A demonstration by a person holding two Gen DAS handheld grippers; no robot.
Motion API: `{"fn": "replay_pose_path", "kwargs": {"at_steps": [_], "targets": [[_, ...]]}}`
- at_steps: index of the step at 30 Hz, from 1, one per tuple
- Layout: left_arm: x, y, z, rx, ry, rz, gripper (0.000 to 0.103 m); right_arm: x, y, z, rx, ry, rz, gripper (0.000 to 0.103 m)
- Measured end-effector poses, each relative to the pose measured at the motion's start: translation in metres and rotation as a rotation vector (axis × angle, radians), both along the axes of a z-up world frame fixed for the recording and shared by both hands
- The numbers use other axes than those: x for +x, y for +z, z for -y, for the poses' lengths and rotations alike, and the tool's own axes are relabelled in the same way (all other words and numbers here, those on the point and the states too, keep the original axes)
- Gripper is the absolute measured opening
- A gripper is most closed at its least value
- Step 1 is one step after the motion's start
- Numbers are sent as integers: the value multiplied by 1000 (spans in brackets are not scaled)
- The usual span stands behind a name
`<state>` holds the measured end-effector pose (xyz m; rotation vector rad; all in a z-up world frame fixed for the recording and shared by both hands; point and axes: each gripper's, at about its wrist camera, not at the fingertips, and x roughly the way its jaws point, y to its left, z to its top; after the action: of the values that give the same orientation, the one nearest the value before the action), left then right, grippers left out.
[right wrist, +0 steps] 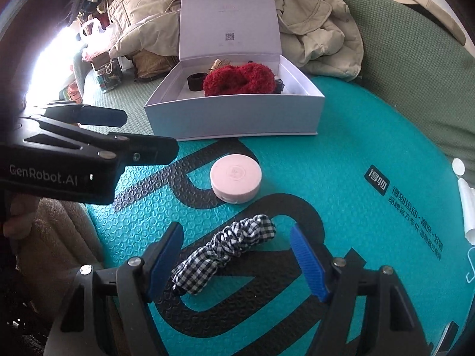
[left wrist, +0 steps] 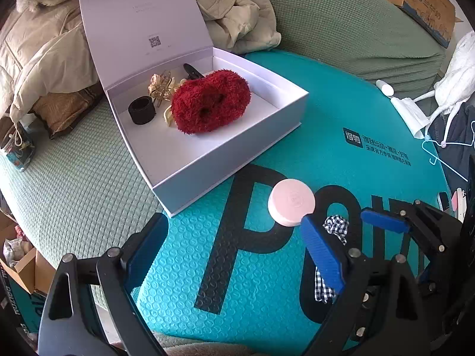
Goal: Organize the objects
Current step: 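Grasp the pink round compact with the left tool while the right tool grasps the gingham scrunchie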
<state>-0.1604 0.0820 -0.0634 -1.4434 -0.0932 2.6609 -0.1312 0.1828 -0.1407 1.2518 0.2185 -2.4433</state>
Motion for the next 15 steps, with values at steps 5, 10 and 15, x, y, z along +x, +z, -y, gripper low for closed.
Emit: {"fn": "replay_pose_path", "kwargs": {"at_steps": [5, 10, 15], "targets": [[-16, -9, -9, -11, -26, 31, 90, -6, -10, -1, 13, 10, 29, 46], [-28, -18, -15, 7, -42, 60, 90, -8, -11, -6, 23, 15, 17, 36], [-40, -30, -23, 17, -42, 87, 90, -13, -11, -18, 58, -18, -2, 36]]}}
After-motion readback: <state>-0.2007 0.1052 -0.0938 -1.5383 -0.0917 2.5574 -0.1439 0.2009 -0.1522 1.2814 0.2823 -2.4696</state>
